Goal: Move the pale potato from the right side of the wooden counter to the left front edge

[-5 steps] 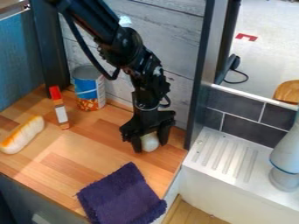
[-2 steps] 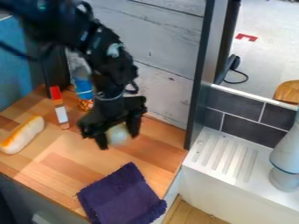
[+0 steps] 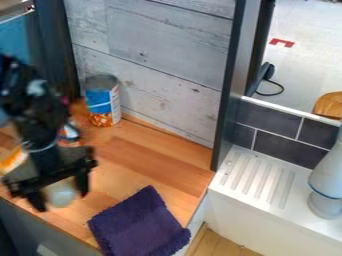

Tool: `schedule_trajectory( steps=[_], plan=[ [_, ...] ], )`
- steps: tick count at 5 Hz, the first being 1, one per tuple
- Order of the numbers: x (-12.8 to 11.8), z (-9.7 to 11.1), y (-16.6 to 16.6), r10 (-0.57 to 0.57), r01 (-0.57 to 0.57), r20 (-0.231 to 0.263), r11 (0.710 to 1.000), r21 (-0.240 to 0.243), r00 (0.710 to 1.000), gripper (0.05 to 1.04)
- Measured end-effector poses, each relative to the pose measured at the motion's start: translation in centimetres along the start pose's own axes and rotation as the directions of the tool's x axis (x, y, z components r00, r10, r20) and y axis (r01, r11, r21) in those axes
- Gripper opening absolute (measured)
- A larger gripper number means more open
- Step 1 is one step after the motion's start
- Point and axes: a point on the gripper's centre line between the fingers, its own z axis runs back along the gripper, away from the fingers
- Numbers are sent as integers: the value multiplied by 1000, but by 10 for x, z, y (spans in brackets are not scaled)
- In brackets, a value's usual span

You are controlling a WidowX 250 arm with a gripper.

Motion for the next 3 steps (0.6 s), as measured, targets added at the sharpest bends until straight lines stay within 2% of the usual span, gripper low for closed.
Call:
schedule_trajectory(
  steps=[1,2,3],
  plan=[
    [19,-21,34,4,-4,-13,1000,25,1000,850],
    [41,-32,45,-5,5,-4,999,33,1000,850],
    [62,-37,36,-34,33,11,999,21,999,850]
  ],
)
